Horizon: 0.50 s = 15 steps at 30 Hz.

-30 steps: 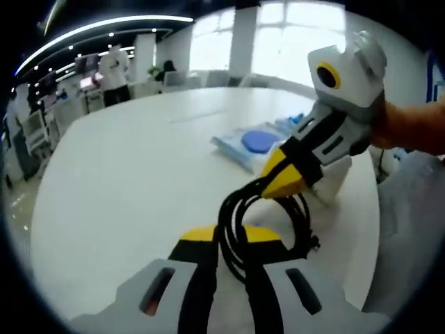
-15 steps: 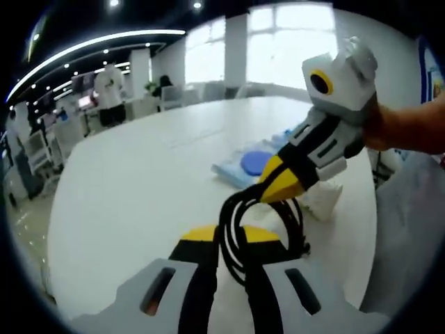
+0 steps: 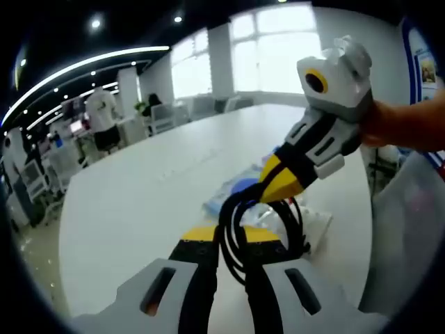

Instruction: Arrange the tabletop items into an orderly group along one side of the table until the central work area is clear of visible clutter.

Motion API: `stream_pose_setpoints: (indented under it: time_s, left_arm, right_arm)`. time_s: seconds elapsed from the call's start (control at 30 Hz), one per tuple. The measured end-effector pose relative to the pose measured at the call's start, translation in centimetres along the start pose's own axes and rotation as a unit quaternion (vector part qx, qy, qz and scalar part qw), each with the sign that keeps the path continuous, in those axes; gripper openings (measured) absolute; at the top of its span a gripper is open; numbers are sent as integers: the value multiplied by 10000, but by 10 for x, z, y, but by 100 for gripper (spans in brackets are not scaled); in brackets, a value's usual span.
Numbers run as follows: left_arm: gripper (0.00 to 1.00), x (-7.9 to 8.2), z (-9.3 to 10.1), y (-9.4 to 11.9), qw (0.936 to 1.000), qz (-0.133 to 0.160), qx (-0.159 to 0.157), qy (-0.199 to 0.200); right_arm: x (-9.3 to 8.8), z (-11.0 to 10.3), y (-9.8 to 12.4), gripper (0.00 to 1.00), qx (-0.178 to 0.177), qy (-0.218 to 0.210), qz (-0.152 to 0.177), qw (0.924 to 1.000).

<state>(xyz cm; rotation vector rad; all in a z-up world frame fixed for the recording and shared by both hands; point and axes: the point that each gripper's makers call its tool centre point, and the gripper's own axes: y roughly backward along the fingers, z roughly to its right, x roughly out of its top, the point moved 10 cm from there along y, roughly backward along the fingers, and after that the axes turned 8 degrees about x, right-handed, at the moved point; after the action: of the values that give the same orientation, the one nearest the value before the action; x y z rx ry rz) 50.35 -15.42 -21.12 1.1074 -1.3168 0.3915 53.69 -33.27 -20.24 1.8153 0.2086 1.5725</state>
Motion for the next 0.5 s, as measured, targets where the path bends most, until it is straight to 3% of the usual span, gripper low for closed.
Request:
stream_pose_setpoints:
  time_s: [0.23,0.5]
  left_arm:
    - [9,27,30,-21,9992,147,-299,-202]
    - [9,55,69,-51,9965,238,-672,-441]
  right_arm:
    - [-11,11,40,4,-243,18,-55,9997]
    - [-40,30,92,4,-642,-202,-97,9977]
